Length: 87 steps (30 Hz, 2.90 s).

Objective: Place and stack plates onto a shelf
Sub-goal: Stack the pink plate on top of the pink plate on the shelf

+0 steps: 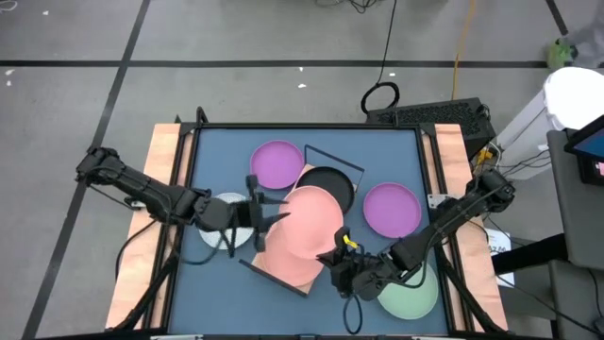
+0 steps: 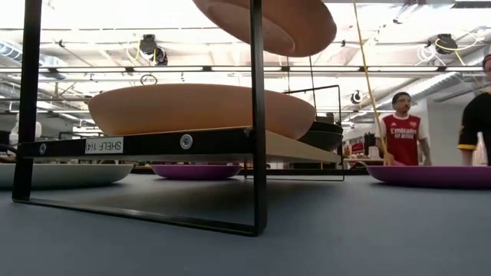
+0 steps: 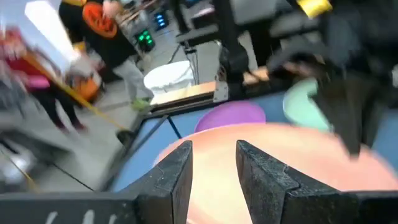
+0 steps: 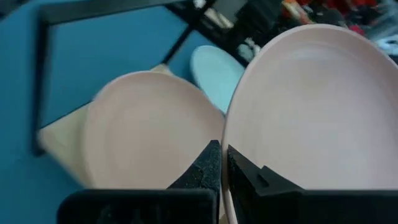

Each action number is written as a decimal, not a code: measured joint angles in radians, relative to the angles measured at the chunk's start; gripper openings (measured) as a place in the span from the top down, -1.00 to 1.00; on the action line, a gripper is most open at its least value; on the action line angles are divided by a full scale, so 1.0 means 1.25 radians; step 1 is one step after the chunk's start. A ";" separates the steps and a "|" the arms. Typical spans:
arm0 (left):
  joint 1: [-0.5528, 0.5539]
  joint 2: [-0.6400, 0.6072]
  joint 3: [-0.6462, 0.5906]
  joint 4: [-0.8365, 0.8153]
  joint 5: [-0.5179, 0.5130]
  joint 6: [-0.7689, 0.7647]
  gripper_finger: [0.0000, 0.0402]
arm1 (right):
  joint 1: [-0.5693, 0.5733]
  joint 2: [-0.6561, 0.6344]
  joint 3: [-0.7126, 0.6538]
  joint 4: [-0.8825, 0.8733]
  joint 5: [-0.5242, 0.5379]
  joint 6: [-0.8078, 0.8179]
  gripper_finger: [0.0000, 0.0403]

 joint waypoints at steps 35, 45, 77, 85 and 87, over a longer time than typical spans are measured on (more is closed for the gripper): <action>-0.056 0.180 0.228 -0.629 0.275 0.343 0.36 | -0.072 -0.007 0.000 -0.014 -0.274 -0.027 0.98; -0.056 0.185 0.228 -0.627 0.264 0.357 0.71 | -0.072 -0.007 0.000 -0.013 -0.274 -0.027 0.98; -0.030 0.184 0.227 -0.695 0.359 0.679 0.93 | 0.004 -0.180 0.000 -0.009 -0.355 0.234 0.36; 0.020 0.184 0.227 -0.715 0.378 0.829 0.93 | 0.068 -0.223 -0.018 -0.024 -0.351 0.201 0.36; 0.038 0.184 0.227 -0.726 0.412 0.880 0.93 | 0.074 -0.231 -0.037 0.000 -0.332 0.175 0.35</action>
